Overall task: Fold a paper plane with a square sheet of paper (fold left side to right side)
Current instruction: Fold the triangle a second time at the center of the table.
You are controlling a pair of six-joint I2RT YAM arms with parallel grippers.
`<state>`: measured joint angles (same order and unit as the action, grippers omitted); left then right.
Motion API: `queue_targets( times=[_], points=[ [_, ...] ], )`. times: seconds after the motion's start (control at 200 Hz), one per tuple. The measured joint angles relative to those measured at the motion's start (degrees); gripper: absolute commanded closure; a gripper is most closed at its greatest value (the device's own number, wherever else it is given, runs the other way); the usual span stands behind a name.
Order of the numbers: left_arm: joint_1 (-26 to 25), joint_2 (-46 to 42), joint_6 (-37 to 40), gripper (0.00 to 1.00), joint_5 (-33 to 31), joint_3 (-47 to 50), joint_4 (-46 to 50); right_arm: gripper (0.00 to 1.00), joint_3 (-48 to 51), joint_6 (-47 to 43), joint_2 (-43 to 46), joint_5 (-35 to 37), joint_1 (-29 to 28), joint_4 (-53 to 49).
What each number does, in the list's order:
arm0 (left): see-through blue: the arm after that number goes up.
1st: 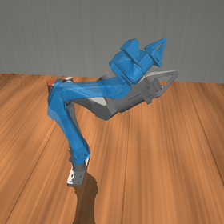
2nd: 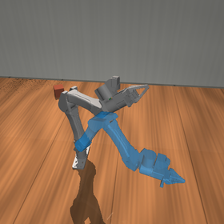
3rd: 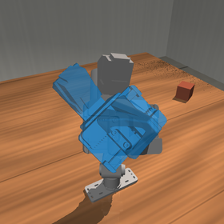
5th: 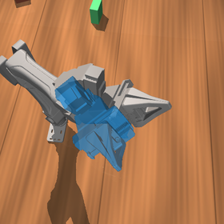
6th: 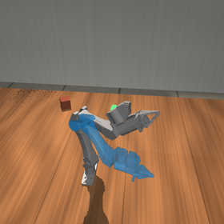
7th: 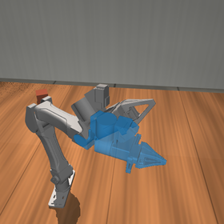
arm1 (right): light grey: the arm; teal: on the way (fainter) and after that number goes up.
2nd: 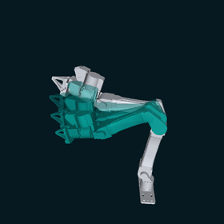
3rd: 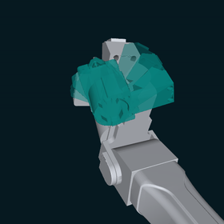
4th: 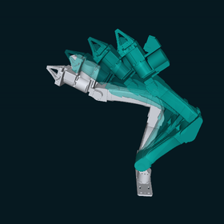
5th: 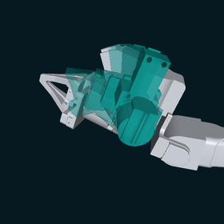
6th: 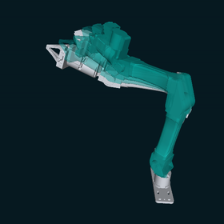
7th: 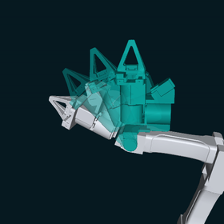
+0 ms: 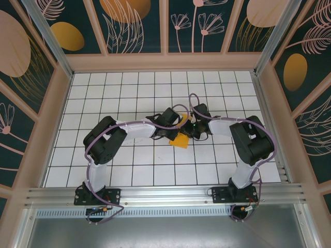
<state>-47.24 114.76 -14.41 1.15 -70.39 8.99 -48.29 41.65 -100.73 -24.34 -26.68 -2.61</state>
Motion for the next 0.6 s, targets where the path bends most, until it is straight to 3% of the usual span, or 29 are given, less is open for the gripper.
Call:
queue_targets(
  times=[0.315, 0.596],
  points=[
    [0.1, -3.3, -1.3, 0.6, 0.2, 2.0, 0.3, 0.87, 1.9, -0.5, 0.6, -0.1, 0.2, 2.5],
    [0.1, -14.8, -2.2, 0.54, 2.5, 5.1, 0.2, 0.87, 2.1, -0.5, 0.6, -0.6, 0.4, 2.9]
  ],
)
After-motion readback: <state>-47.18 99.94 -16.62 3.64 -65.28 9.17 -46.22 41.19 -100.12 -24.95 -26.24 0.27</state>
